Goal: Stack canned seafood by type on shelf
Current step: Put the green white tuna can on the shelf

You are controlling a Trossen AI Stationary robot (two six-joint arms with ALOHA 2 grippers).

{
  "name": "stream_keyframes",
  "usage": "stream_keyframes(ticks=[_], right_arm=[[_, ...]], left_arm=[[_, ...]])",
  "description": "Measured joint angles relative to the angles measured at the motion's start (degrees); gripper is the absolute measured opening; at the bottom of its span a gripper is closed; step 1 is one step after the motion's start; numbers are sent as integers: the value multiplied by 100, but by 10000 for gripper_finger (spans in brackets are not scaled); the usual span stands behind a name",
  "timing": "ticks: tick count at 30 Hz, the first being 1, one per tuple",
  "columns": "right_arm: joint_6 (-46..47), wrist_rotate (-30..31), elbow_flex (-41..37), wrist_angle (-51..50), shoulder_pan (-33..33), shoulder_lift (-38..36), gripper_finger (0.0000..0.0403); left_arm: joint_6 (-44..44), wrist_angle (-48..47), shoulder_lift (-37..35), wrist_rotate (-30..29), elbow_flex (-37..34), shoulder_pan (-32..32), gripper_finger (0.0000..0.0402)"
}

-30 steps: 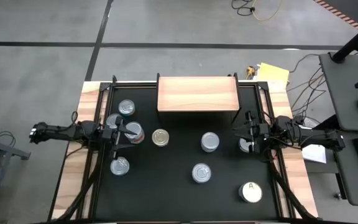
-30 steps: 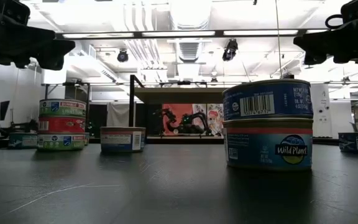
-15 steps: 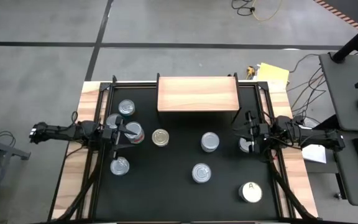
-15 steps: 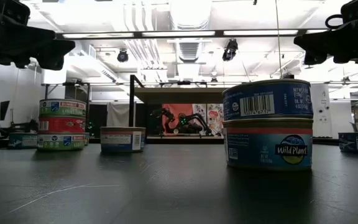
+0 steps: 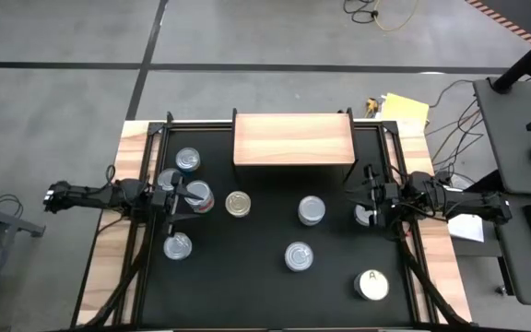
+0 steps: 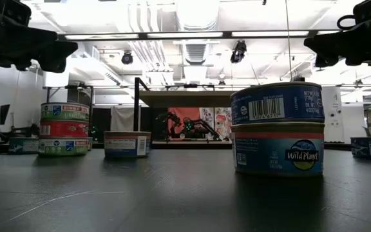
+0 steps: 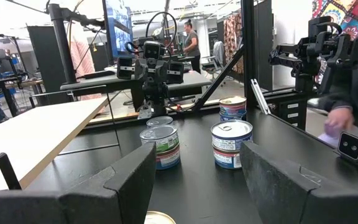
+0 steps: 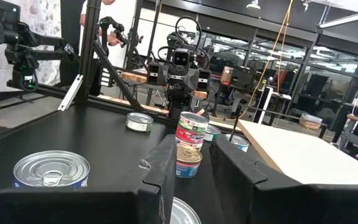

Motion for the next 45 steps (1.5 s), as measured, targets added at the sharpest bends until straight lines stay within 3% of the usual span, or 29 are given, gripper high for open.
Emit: stream_keyframes(ticks=[12,30,36,41,45], right_arm=[[-4,0,1,0,0,0,63],[2,0,2,0,2,-1,95],[-5,1,1,0,1,-1,89],[-5,0,0,-2,2,0,75],[-7,1,1,-4,1,-2,67]], left_arm=[[0,0,-2,0,0,-1,217],[0,0,0,2,0,-1,217],[145,328,-2,-181,0,1,217],[-1161,1032,0,-183,2,-6,217],[-1298,1250,-1,-184,2,-6,217]])
